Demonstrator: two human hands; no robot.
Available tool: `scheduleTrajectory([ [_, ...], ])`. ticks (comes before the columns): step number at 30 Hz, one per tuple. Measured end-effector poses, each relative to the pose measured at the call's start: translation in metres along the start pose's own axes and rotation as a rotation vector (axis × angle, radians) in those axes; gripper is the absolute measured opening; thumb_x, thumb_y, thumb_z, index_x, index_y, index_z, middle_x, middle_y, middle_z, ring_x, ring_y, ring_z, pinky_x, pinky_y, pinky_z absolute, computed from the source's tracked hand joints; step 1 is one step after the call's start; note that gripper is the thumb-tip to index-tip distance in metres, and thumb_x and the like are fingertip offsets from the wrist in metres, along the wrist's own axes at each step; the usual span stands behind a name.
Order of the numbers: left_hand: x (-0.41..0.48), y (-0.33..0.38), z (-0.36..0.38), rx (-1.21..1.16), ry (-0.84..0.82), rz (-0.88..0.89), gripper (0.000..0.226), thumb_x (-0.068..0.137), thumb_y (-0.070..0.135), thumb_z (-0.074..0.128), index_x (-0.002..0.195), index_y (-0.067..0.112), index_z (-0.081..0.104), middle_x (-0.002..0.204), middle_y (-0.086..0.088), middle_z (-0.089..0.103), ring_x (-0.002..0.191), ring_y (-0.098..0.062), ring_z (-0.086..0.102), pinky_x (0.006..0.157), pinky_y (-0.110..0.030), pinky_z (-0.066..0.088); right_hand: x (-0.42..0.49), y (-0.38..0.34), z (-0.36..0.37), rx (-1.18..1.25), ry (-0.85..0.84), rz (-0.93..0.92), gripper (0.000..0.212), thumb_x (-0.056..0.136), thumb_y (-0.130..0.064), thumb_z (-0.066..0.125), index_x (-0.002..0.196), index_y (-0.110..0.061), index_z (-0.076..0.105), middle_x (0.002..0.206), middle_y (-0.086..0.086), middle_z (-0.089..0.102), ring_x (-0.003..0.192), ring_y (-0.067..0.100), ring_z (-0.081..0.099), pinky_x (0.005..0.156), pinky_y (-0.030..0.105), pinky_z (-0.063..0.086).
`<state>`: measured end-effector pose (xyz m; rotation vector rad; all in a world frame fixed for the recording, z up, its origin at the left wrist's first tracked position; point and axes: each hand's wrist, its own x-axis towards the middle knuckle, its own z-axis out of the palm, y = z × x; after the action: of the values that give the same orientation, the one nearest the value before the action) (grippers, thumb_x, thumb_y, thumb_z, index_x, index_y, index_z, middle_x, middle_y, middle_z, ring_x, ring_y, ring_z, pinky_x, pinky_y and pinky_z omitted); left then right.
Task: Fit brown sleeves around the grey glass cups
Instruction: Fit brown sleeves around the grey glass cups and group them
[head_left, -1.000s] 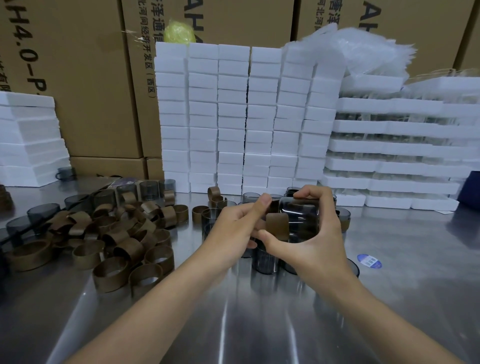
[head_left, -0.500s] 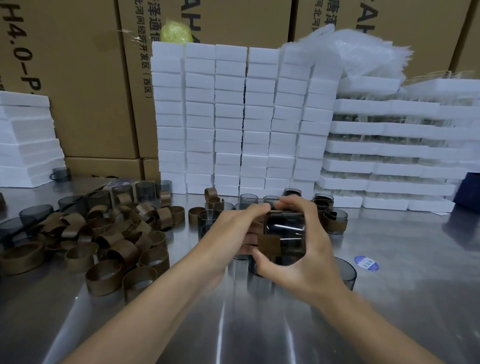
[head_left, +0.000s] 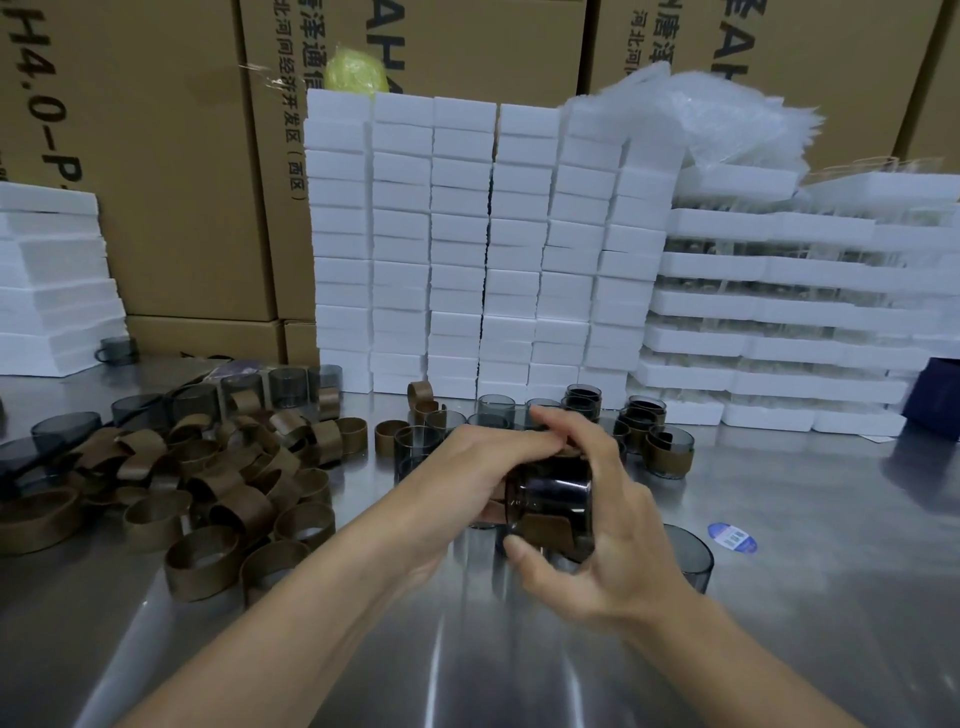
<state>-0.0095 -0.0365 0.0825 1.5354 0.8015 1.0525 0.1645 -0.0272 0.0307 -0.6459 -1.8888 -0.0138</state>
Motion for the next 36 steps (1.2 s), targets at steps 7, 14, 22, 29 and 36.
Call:
scheduleTrajectory([
  [7, 0.007, -0.006, 0.004, -0.286, 0.158, -0.06, 0.036, 0.111, 0.048, 0.052, 0.112, 0.033, 0.085, 0.119, -0.009, 0.082, 0.111, -0.028, 0.079, 0.096, -0.039, 0.065, 0.001, 0.007, -0.003, 0.141, 0.106, 0.252, 0.082, 0.082, -0.051, 0.074, 0.157, -0.039, 0.044, 0.143, -0.019, 0.061, 0.096, 0.011, 0.073, 0.079, 0.03, 0.062],
  [14, 0.009, -0.015, 0.013, -0.457, 0.113, -0.136, 0.057, 0.094, 0.063, 0.072, 0.125, 0.017, 0.081, 0.124, -0.022, 0.077, 0.098, -0.028, 0.079, 0.098, -0.048, 0.064, 0.002, 0.009, 0.004, 0.081, 0.159, 0.35, 0.068, 0.081, -0.056, 0.08, 0.144, -0.046, 0.057, 0.131, -0.017, 0.067, 0.069, 0.02, 0.066, 0.064, 0.019, 0.049],
  [22, 0.008, -0.016, 0.013, -0.766, 0.017, -0.271, 0.075, 0.09, 0.067, 0.069, 0.132, 0.004, 0.076, 0.118, -0.021, 0.072, 0.092, -0.029, 0.074, 0.089, -0.041, 0.063, 0.004, 0.009, 0.005, 0.068, 0.194, 0.306, 0.07, 0.076, -0.045, 0.088, 0.139, -0.051, 0.058, 0.134, -0.019, 0.065, 0.083, 0.017, 0.075, 0.072, 0.031, 0.058],
  [29, 0.005, -0.016, 0.018, -0.776, 0.031, -0.286, 0.08, 0.099, 0.073, 0.053, 0.133, 0.004, 0.075, 0.112, -0.019, 0.072, 0.095, -0.03, 0.075, 0.09, -0.041, 0.064, 0.006, 0.006, -0.001, -0.083, 0.192, 0.2, 0.073, 0.081, -0.041, 0.083, 0.146, -0.057, 0.055, 0.133, -0.027, 0.059, 0.076, 0.01, 0.068, 0.072, 0.008, 0.05],
  [36, 0.004, -0.016, 0.022, -0.776, 0.03, -0.272, 0.081, 0.1, 0.075, 0.049, 0.141, 0.009, 0.07, 0.101, -0.014, 0.066, 0.093, -0.025, 0.07, 0.09, -0.041, 0.061, 0.008, 0.004, -0.003, -0.178, 0.172, 0.201, 0.071, 0.08, -0.048, 0.083, 0.143, -0.062, 0.052, 0.122, -0.029, 0.065, 0.067, 0.009, 0.063, 0.067, 0.011, 0.051],
])
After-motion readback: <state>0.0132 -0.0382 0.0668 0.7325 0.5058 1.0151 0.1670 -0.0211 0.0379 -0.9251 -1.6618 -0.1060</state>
